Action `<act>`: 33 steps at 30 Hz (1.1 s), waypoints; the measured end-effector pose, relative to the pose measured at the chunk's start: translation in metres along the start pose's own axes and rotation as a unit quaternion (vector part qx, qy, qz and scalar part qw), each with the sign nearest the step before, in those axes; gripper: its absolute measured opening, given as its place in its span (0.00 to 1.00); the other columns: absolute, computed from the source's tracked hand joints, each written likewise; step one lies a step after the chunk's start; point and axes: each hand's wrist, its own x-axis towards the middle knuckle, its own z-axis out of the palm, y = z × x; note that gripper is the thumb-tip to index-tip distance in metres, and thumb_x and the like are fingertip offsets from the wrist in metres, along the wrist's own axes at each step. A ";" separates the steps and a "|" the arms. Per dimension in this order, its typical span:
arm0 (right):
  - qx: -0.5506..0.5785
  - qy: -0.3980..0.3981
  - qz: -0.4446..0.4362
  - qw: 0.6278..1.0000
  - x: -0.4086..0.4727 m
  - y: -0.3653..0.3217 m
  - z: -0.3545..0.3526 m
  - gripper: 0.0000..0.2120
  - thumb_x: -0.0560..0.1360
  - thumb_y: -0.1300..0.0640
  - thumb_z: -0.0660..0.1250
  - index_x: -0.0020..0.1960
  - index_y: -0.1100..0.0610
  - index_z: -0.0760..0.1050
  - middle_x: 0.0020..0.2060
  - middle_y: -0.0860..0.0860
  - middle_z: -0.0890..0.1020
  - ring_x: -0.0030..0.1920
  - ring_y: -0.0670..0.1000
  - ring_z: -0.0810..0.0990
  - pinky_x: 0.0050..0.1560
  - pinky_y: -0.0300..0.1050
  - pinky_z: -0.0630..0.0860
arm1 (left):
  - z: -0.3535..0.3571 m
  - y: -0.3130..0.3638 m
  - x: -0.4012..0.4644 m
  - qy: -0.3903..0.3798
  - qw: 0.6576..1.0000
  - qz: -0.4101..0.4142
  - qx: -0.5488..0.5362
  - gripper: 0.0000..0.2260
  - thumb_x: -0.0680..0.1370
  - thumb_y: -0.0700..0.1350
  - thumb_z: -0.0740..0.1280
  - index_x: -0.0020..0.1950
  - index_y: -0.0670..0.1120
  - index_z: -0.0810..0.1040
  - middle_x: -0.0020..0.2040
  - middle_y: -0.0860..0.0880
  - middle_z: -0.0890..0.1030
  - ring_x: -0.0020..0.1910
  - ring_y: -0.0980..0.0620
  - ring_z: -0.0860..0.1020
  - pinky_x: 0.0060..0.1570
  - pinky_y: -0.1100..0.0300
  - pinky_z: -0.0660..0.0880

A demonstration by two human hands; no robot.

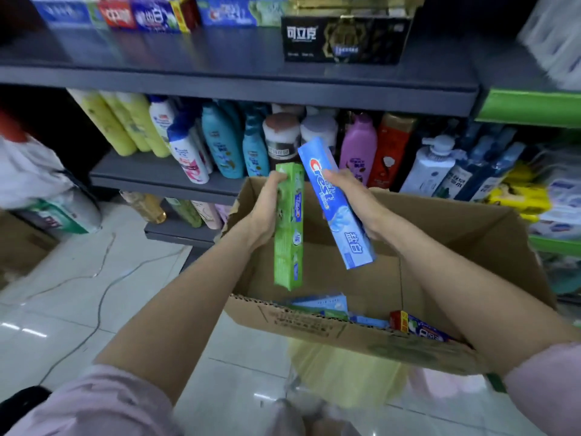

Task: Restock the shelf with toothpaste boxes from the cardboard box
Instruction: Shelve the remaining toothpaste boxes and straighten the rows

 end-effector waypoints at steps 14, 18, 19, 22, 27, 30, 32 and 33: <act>-0.104 0.043 -0.246 0.963 0.058 -0.159 0.112 0.09 0.79 0.59 0.62 0.56 0.58 0.78 0.39 0.46 0.80 0.31 0.35 0.76 0.37 0.29 0.72 | -0.095 0.178 0.010 0.031 0.978 0.193 -0.077 0.24 0.69 0.56 0.72 0.56 0.40 0.79 0.47 0.39 0.83 0.38 0.42 0.81 0.36 0.53 0.80; -0.191 0.093 -0.261 0.942 0.114 -0.207 0.150 0.11 0.76 0.56 0.66 0.54 0.61 0.76 0.44 0.53 0.80 0.41 0.46 0.76 0.43 0.39 0.69 | -0.144 0.243 0.035 0.046 0.971 0.206 -0.113 0.20 0.71 0.55 0.68 0.55 0.41 0.79 0.43 0.41 0.81 0.34 0.46 0.79 0.39 0.55 0.78; -0.240 0.113 -0.254 0.930 0.129 -0.218 0.157 0.15 0.76 0.54 0.67 0.57 0.62 0.75 0.48 0.55 0.80 0.45 0.50 0.77 0.43 0.42 0.68 | -0.155 0.257 0.041 0.032 0.971 0.202 -0.122 0.17 0.73 0.54 0.67 0.53 0.42 0.79 0.41 0.43 0.80 0.30 0.48 0.78 0.35 0.58 0.77; -0.381 0.146 -0.241 0.880 0.168 -0.250 0.169 0.16 0.77 0.54 0.65 0.61 0.61 0.72 0.51 0.59 0.79 0.50 0.57 0.77 0.44 0.44 0.65 | -0.178 0.291 0.061 0.021 0.969 0.203 -0.136 0.12 0.77 0.52 0.64 0.47 0.43 0.76 0.32 0.46 0.80 0.23 0.52 0.77 0.25 0.60 0.76; -0.537 0.161 -0.228 0.796 0.222 -0.278 0.171 0.16 0.76 0.57 0.66 0.64 0.54 0.70 0.59 0.58 0.77 0.51 0.57 0.74 0.53 0.50 0.70 | -0.195 0.331 0.086 0.010 0.971 0.195 -0.136 0.18 0.76 0.56 0.66 0.51 0.41 0.72 0.34 0.44 0.79 0.25 0.51 0.80 0.26 0.56 0.80; -0.617 0.167 -0.167 0.750 0.253 -0.278 0.162 0.17 0.78 0.57 0.64 0.66 0.49 0.69 0.61 0.56 0.75 0.59 0.57 0.73 0.59 0.54 0.67 | -0.204 0.344 0.105 0.009 0.974 0.191 -0.122 0.16 0.77 0.57 0.65 0.45 0.44 0.71 0.37 0.46 0.77 0.28 0.51 0.81 0.26 0.58 0.79; -0.670 0.184 -0.132 0.707 0.263 -0.269 0.152 0.20 0.78 0.63 0.62 0.67 0.49 0.70 0.63 0.55 0.71 0.66 0.58 0.68 0.65 0.57 0.62 | -0.208 0.347 0.114 -0.008 0.976 0.189 -0.103 0.17 0.77 0.58 0.64 0.48 0.43 0.72 0.39 0.47 0.76 0.30 0.51 0.82 0.31 0.56 0.80; -0.688 0.193 -0.123 0.689 0.267 -0.261 0.148 0.22 0.77 0.65 0.61 0.68 0.49 0.70 0.63 0.55 0.69 0.67 0.58 0.66 0.66 0.58 0.62 | -0.210 0.347 0.117 -0.016 0.978 0.182 -0.102 0.17 0.78 0.58 0.63 0.52 0.44 0.72 0.41 0.47 0.76 0.32 0.51 0.83 0.36 0.55 0.80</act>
